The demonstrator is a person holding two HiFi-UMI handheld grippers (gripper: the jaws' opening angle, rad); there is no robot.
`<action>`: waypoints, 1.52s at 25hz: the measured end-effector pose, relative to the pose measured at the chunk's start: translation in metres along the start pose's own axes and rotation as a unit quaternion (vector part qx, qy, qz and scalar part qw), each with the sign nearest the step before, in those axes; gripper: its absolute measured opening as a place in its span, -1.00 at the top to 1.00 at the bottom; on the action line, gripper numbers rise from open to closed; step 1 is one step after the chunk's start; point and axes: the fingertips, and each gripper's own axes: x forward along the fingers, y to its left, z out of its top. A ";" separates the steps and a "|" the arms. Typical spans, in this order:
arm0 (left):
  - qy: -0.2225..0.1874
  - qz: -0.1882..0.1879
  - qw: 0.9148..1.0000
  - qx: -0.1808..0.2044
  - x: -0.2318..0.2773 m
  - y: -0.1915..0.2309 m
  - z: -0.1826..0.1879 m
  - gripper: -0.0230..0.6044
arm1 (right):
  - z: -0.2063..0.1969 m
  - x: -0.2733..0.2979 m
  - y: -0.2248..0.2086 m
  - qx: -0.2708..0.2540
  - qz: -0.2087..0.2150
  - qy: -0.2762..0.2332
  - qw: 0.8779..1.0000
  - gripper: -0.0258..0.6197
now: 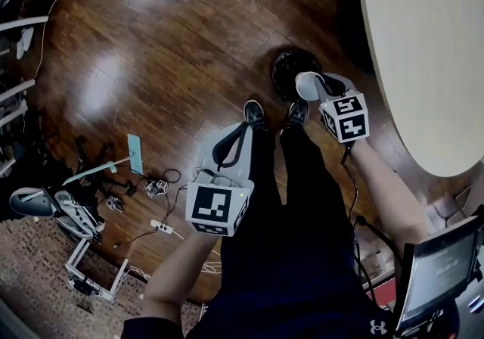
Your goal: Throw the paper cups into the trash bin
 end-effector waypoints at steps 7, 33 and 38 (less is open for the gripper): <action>0.039 0.015 0.999 0.009 0.042 0.033 -0.055 0.92 | -0.059 0.083 -0.016 0.003 0.017 0.019 1.000 0.82; 0.071 0.088 0.991 -0.077 0.074 0.100 -0.148 0.92 | -0.198 0.319 -0.048 0.019 0.013 0.046 0.999 0.82; 0.084 0.099 0.988 -0.088 0.062 0.111 -0.164 0.92 | -0.205 0.341 -0.054 0.021 0.004 0.053 0.998 0.81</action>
